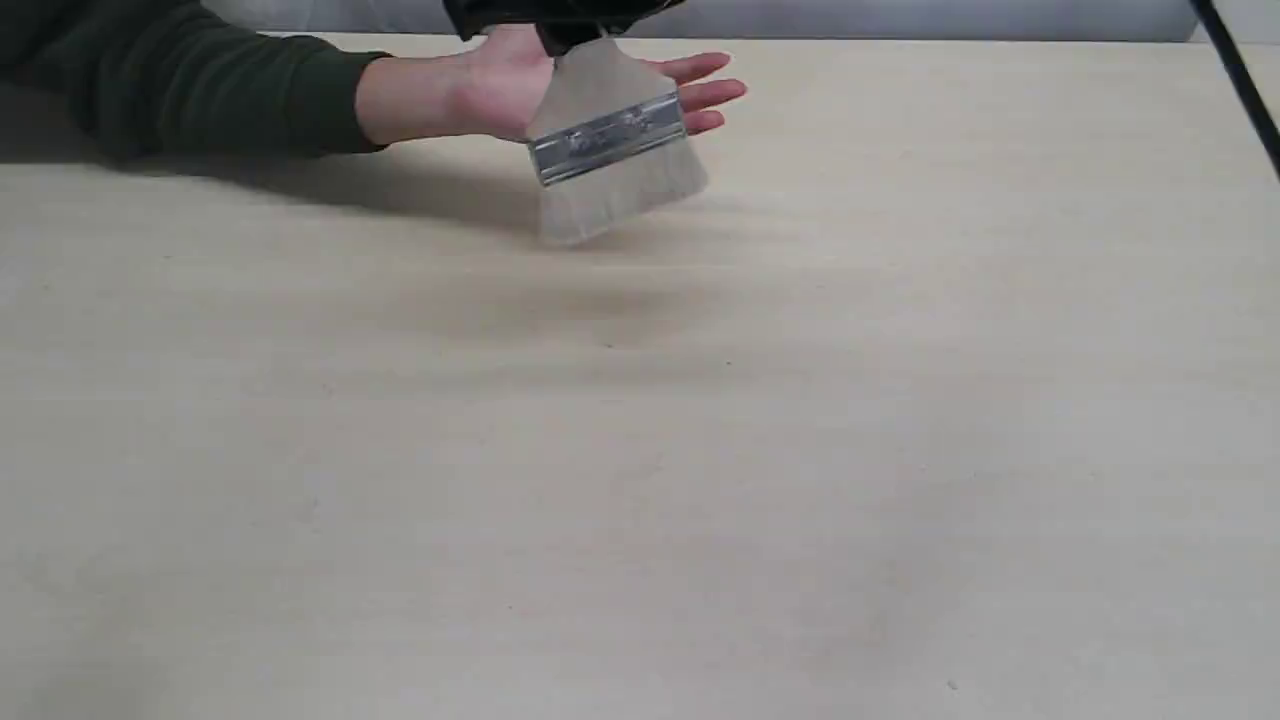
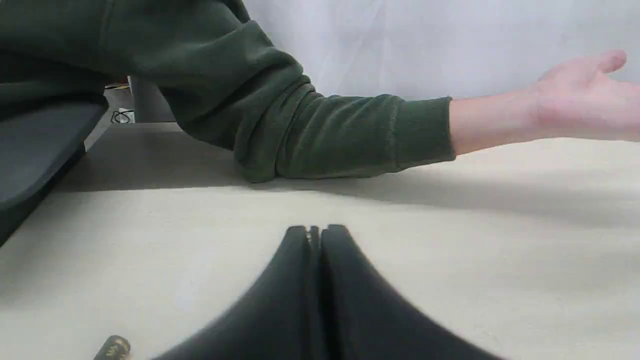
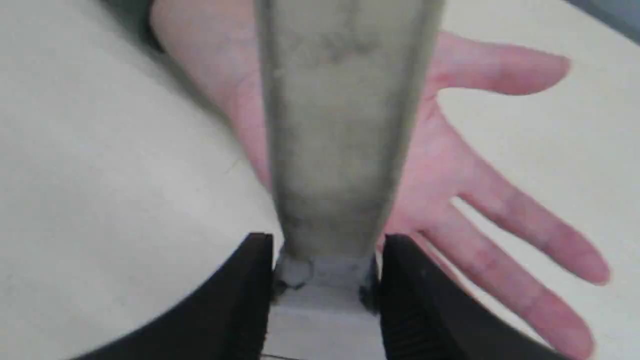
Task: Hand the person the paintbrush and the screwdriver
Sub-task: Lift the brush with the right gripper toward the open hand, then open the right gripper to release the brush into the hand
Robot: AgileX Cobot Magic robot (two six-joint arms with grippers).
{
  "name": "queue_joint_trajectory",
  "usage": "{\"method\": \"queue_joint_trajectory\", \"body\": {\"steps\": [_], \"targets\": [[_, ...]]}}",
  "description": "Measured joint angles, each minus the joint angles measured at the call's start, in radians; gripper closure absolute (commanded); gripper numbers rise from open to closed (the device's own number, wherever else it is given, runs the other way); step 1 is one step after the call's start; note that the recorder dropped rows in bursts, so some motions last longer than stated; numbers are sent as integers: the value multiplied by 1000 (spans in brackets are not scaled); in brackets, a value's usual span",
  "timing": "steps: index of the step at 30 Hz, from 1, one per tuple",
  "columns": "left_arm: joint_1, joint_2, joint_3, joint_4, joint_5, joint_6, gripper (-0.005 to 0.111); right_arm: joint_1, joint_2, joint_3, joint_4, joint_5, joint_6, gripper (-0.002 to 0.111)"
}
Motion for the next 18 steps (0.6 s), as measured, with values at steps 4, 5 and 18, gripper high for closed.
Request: {"method": "queue_joint_trajectory", "body": {"steps": [4, 5, 18], "targets": [[0, 0, 0, 0, 0, 0, 107, -33, 0, -2, -26, -36, 11, 104], [0, 0, 0, 0, 0, 0, 107, -39, 0, -2, -28, -40, 13, 104], [0, 0, 0, 0, 0, 0, 107, -92, 121, -79, -72, -169, 67, 104]]}}
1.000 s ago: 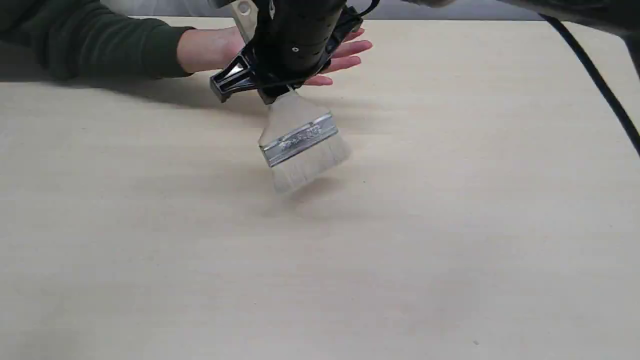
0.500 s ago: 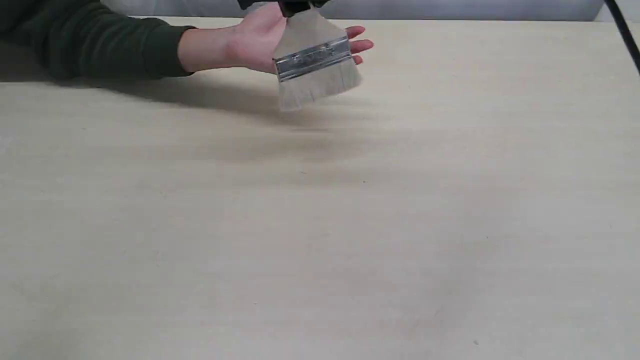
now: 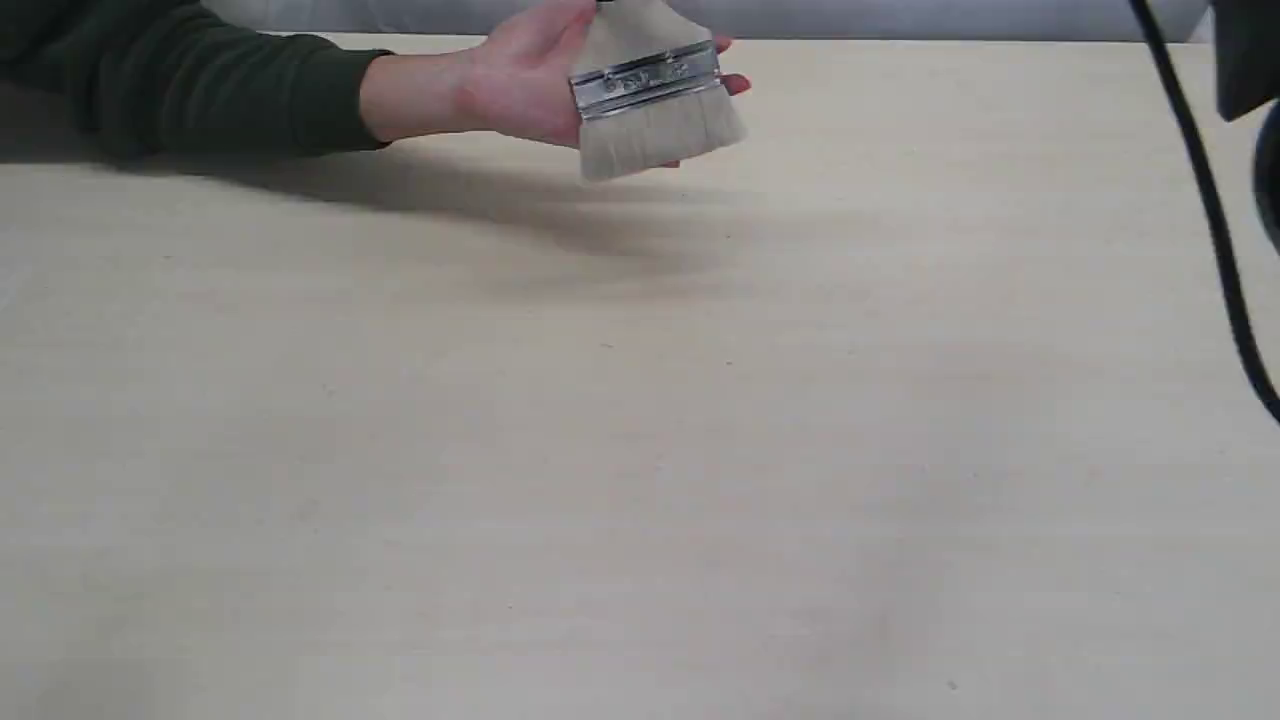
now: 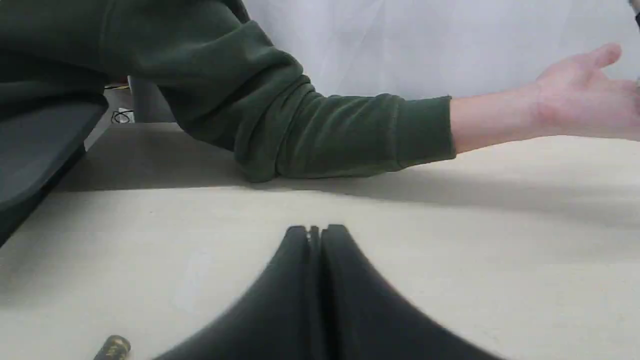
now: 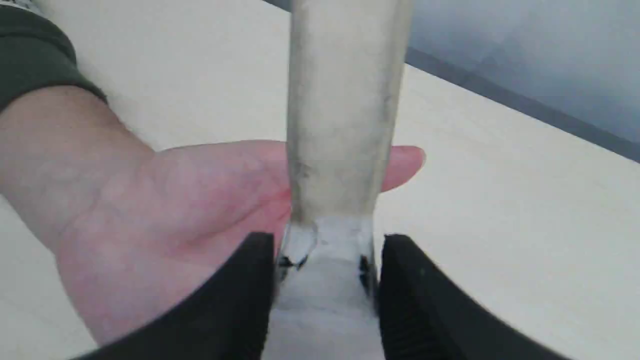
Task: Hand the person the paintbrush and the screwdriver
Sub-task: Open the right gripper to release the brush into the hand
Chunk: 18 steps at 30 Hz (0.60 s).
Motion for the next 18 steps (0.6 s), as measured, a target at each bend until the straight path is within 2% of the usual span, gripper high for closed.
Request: {"method": "queue_joint_trajectory", "body": {"steps": [9, 12, 17, 18], "targets": [[0, 0, 0, 0, 0, 0, 107, -10, 109, -110, -6, -2, 17, 103], [0, 0, 0, 0, 0, 0, 107, -21, 115, -118, -10, -2, 26, 91], [0, 0, 0, 0, 0, 0, 107, -37, 114, -122, -10, 5, 28, 56], [0, 0, 0, 0, 0, 0, 107, -37, 114, -122, -10, 7, 28, 53]]}}
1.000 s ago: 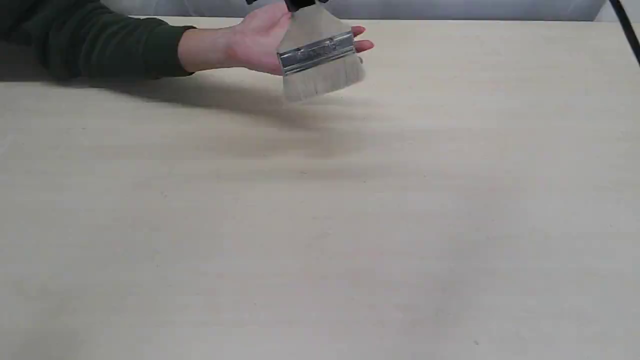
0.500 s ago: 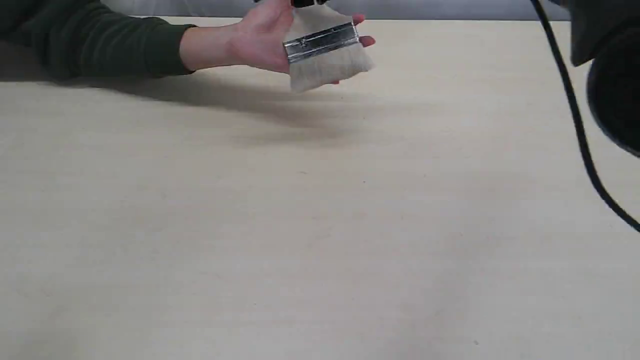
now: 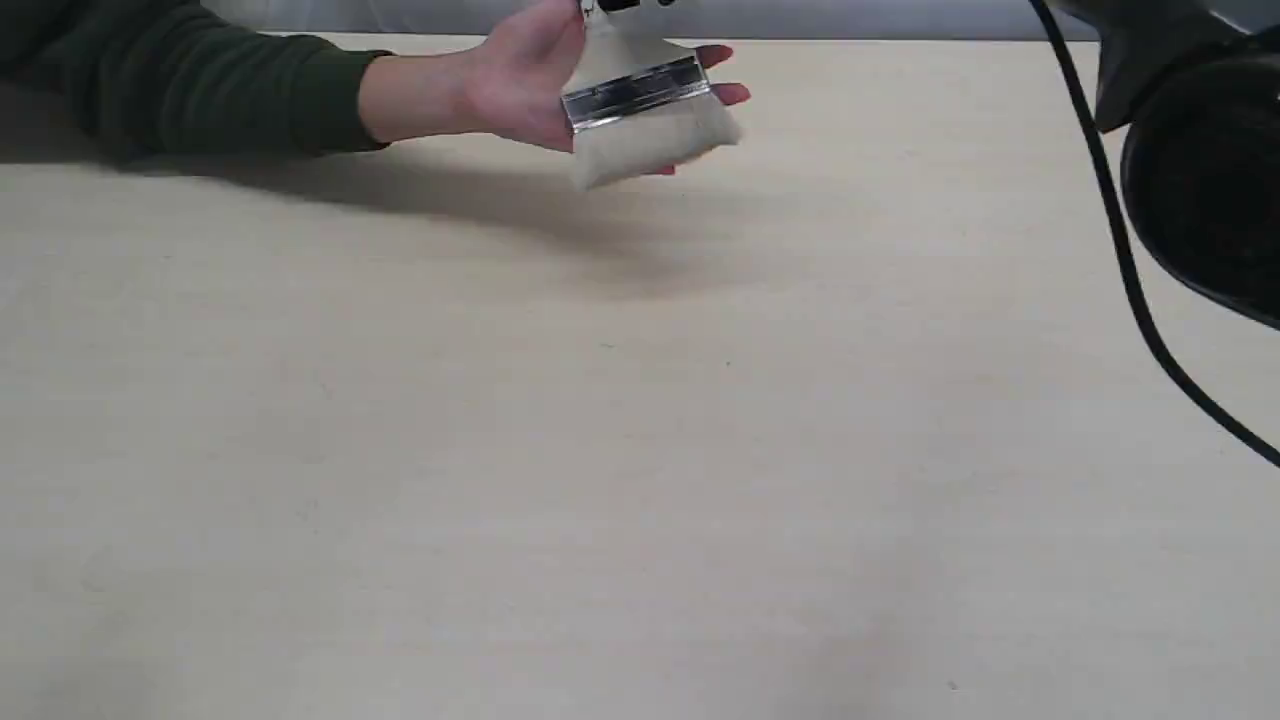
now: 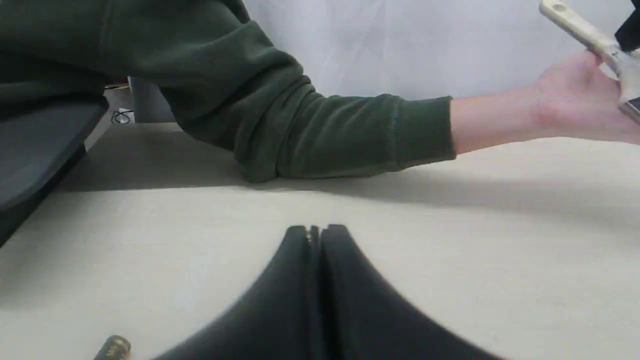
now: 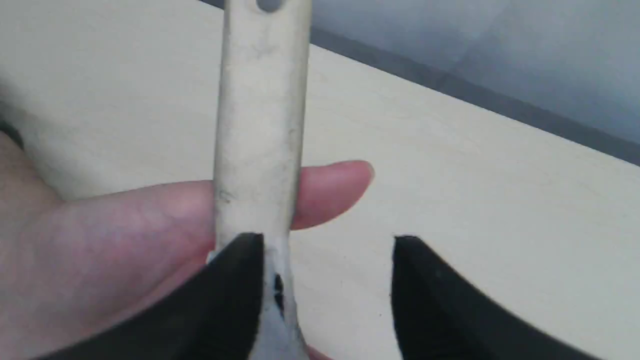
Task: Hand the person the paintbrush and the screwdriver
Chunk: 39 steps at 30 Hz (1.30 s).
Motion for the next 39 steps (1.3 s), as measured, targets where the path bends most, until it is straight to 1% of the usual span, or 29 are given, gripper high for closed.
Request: {"method": "queue_joint_trajectory", "body": {"steps": [1, 3, 12, 18, 21, 24, 28, 35, 39], "targets": [[0, 0, 0, 0, 0, 0, 107, -2, 0, 0, 0, 5, 0, 51], [0, 0, 0, 0, 0, 0, 107, -2, -3, 0, 0, 12, 0, 52], [0, 0, 0, 0, 0, 0, 107, -2, -50, 0, 0, 20, 0, 61], [0, 0, 0, 0, 0, 0, 107, -2, -111, 12, 0, 98, -13, 81], [0, 0, 0, 0, 0, 0, 107, -2, -147, 76, 0, 106, -21, 88], [0, 0, 0, 0, 0, 0, 107, -2, -214, 199, 0, 60, -23, 95], [0, 0, 0, 0, 0, 0, 107, -2, -350, 410, 0, -58, -23, 104], [0, 0, 0, 0, 0, 0, 107, -2, -673, 843, 11, -347, 25, 104], [0, 0, 0, 0, 0, 0, 107, -2, -841, 1046, 24, -439, 30, 104]]}}
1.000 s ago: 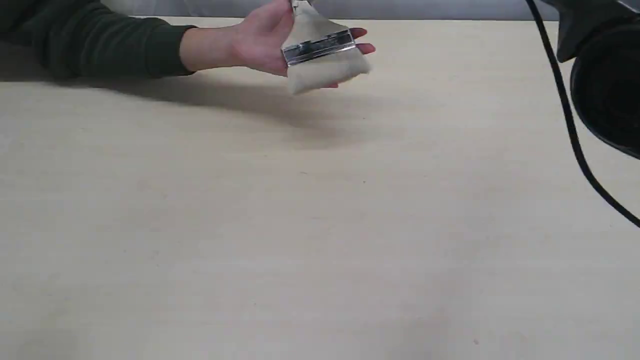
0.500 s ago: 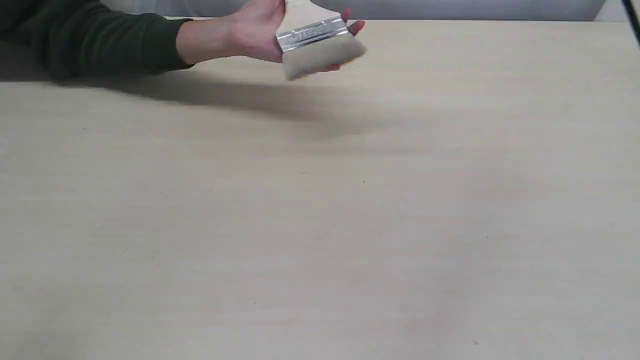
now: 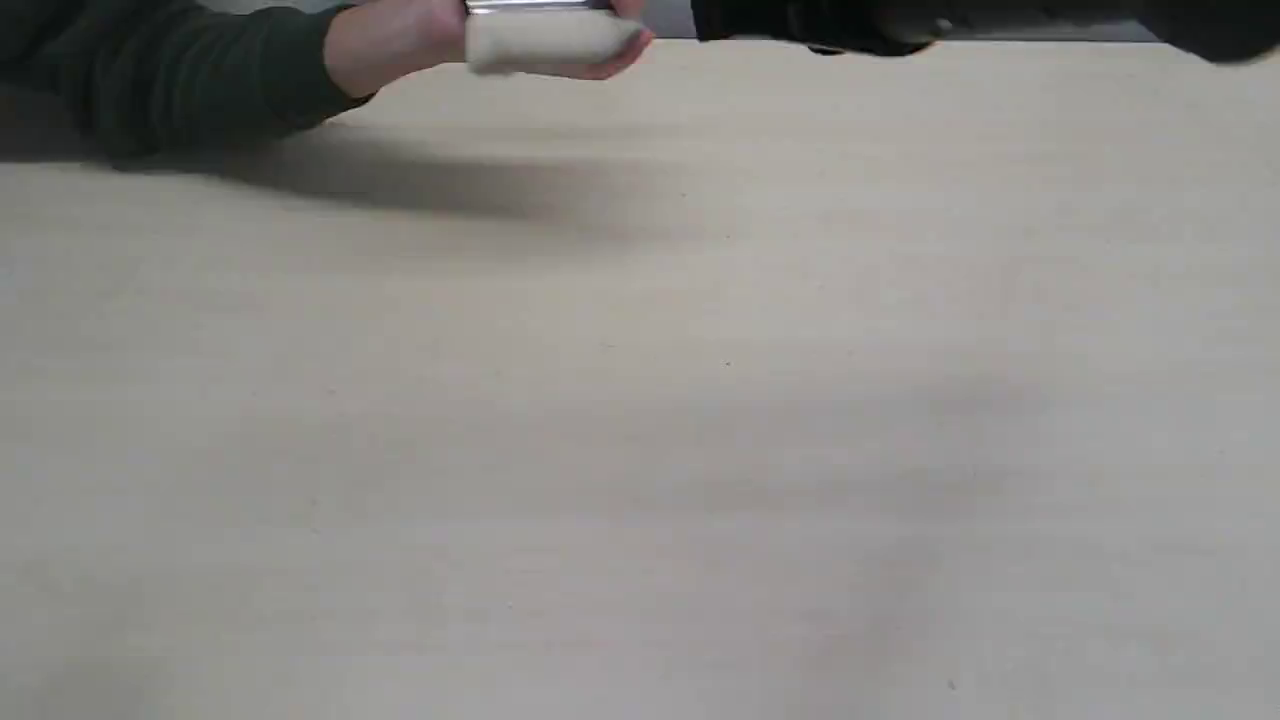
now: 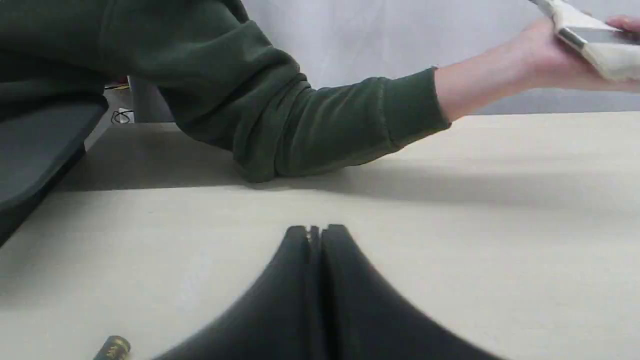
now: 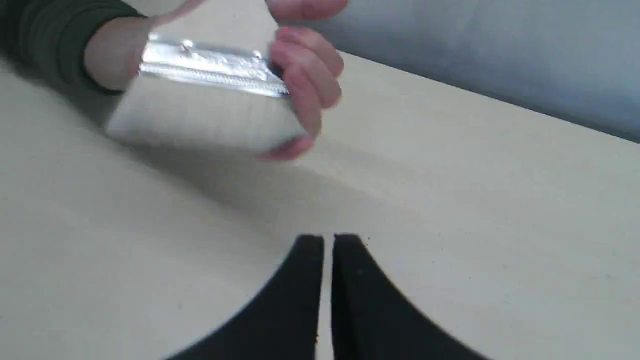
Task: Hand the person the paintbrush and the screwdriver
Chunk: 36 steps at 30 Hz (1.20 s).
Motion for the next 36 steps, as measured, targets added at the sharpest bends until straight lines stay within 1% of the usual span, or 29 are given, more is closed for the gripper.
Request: {"method": "queue_joint_trajectory", "body": {"steps": [3, 13, 20, 26, 31, 36], "targets": [[0, 0, 0, 0, 0, 0, 107, 0, -119, 123, 1, -46, 2, 104], [0, 0, 0, 0, 0, 0, 107, 0, -477, 432, 18, -165, 4, 104], [0, 0, 0, 0, 0, 0, 107, 0, -794, 656, 51, -259, 6, 104], [0, 0, 0, 0, 0, 0, 107, 0, -1021, 763, 78, -278, 6, 104], [0, 0, 0, 0, 0, 0, 107, 0, -1147, 830, 80, -289, 6, 104], [0, 0, 0, 0, 0, 0, 107, 0, -1251, 925, 80, -385, 6, 104]]}}
